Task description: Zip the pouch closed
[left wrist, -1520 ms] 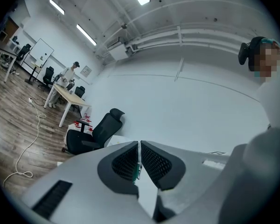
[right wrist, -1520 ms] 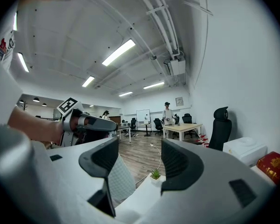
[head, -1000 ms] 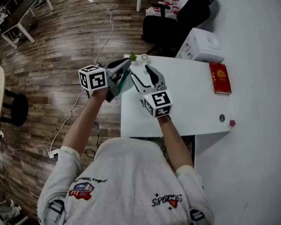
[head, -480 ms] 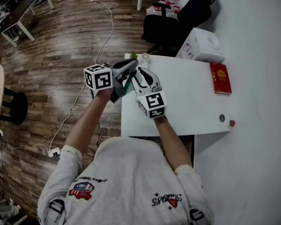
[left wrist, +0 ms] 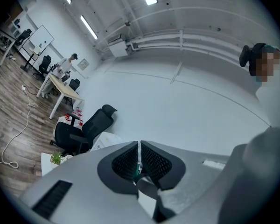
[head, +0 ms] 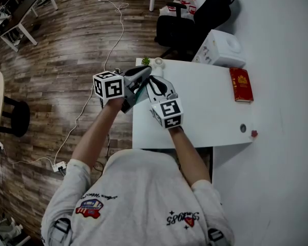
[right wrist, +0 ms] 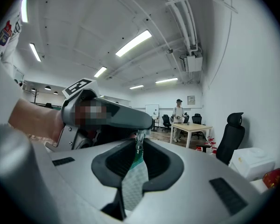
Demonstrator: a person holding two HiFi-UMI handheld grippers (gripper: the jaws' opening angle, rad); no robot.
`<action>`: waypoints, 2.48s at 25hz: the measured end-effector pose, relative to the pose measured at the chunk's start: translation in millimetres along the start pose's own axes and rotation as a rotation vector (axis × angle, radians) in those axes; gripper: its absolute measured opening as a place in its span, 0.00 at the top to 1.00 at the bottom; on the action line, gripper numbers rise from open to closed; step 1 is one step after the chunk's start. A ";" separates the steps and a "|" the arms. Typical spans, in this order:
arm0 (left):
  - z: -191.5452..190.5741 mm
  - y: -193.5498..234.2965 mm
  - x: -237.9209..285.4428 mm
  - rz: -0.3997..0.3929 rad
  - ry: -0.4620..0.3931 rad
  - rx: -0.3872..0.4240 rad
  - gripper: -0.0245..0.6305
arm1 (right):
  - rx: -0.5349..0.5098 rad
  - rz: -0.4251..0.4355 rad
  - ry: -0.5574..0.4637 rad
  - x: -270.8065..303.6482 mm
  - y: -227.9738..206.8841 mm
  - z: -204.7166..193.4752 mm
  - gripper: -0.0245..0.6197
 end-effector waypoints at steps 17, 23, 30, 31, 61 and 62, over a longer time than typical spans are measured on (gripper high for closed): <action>-8.6 4.5 -0.9 0.016 0.005 -0.012 0.93 | 0.044 0.014 0.036 -9.8 -6.0 0.8 0.90; -9.3 5.6 3.1 0.013 0.010 -0.011 0.94 | 0.043 0.006 0.045 -12.3 -9.4 1.2 0.90; -11.0 6.9 4.0 0.002 0.011 -0.022 0.94 | 0.039 -0.005 0.056 -15.7 -8.9 -0.2 0.90; -11.1 7.1 4.2 0.002 0.014 -0.021 0.94 | 0.039 -0.007 0.057 -15.8 -8.8 -0.1 0.90; -20.2 -1.7 17.3 -0.011 0.046 -0.016 0.94 | 0.052 -0.027 0.073 -35.9 -13.8 -2.5 0.90; -19.6 -2.3 17.2 -0.013 0.046 -0.015 0.94 | 0.051 -0.028 0.073 -36.1 -13.6 -2.1 0.90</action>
Point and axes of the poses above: the fingertips, and each gripper's own axes: x forward along the fingers, y to its left, z out of its top, the point moved 9 cm from there along -x, backward along the fingers, and after that the axes turned 10 degrees about -z, right-handed, at the moved point
